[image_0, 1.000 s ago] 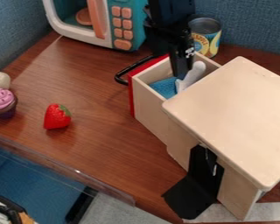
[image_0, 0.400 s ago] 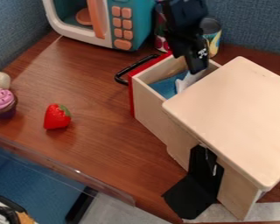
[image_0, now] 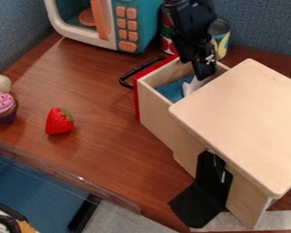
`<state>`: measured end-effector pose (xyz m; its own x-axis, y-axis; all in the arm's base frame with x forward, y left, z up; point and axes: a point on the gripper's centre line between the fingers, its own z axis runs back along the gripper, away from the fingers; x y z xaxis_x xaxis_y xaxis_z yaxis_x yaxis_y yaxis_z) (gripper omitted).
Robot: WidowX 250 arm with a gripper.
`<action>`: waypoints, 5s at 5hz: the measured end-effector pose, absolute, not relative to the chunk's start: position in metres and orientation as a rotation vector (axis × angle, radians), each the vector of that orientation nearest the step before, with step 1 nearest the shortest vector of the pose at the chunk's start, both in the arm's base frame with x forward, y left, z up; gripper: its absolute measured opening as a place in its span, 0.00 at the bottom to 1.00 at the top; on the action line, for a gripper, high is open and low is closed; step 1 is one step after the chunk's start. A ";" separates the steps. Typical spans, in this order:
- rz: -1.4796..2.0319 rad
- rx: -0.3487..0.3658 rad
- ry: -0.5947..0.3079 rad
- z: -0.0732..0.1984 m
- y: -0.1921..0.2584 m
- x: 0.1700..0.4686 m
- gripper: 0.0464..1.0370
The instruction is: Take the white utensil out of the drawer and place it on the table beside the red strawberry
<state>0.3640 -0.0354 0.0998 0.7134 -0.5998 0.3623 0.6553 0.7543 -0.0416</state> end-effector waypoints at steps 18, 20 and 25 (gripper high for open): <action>-0.633 -0.221 -0.440 0.099 0.089 0.243 0.32; -0.673 -0.180 -0.390 0.084 0.086 0.213 0.32; -0.564 -0.207 -0.357 0.036 0.075 0.224 0.32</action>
